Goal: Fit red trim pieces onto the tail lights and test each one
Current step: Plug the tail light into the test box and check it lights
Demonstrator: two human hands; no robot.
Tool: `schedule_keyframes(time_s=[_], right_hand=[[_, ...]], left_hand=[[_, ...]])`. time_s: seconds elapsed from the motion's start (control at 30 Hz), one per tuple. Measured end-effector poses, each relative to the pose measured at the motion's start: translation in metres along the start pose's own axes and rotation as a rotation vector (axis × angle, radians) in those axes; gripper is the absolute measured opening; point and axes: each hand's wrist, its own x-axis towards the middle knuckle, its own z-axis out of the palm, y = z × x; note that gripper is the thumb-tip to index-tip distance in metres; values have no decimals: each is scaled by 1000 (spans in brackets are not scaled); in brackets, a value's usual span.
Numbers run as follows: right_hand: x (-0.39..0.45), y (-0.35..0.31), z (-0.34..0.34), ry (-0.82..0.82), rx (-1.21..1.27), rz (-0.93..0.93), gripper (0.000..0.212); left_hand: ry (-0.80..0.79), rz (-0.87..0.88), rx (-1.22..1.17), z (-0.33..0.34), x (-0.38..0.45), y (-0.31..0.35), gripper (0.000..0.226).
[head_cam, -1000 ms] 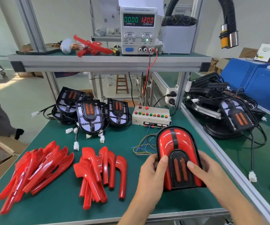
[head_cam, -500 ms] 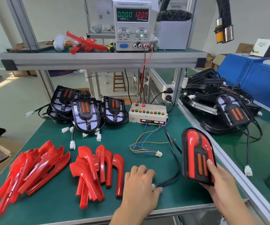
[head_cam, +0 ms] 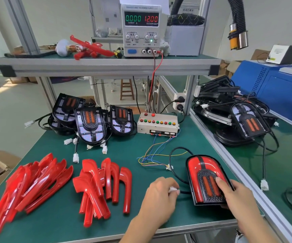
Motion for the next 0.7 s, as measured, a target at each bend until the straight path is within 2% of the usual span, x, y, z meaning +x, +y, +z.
schedule_keyframes(time_s=[0.1,0.2,0.23,0.27,0.3,0.37,0.4,0.5,0.6,0.63,0.7], right_hand=[[-4,-4,2,28,-132,-37,29],[-6,-9,4,114,-450,-100,62],[-7,-10,6,197,-537,-202,64],[-9,-14,9,268,-571,-369,57],[-12,-17,15,272,-561,-577,46],[-19,-22,31,135,-586,-910,38],[-22,-23,40,43,-652,-989,38],[-19,-30,57,-165,-761,-933,29],[-6,-42,60,-169,-785,-924,11],[-2,-44,60,-177,-762,-911,11],[2,-50,59,-182,-682,-869,11]], left_hand=[[-21,-9,-10,5,6,2,14],[75,-60,-102,5,13,-1,14],[95,-81,-135,4,14,-1,14],[104,-100,-166,4,16,-2,14],[105,-117,-197,3,18,-2,12],[94,-153,-262,1,22,-2,9],[93,-174,-286,-1,25,-2,7],[80,-208,-312,-7,32,-4,6],[20,-202,-424,-16,35,-5,6],[52,-197,-469,-19,37,-5,5],[243,-147,-402,-25,44,-12,12]])
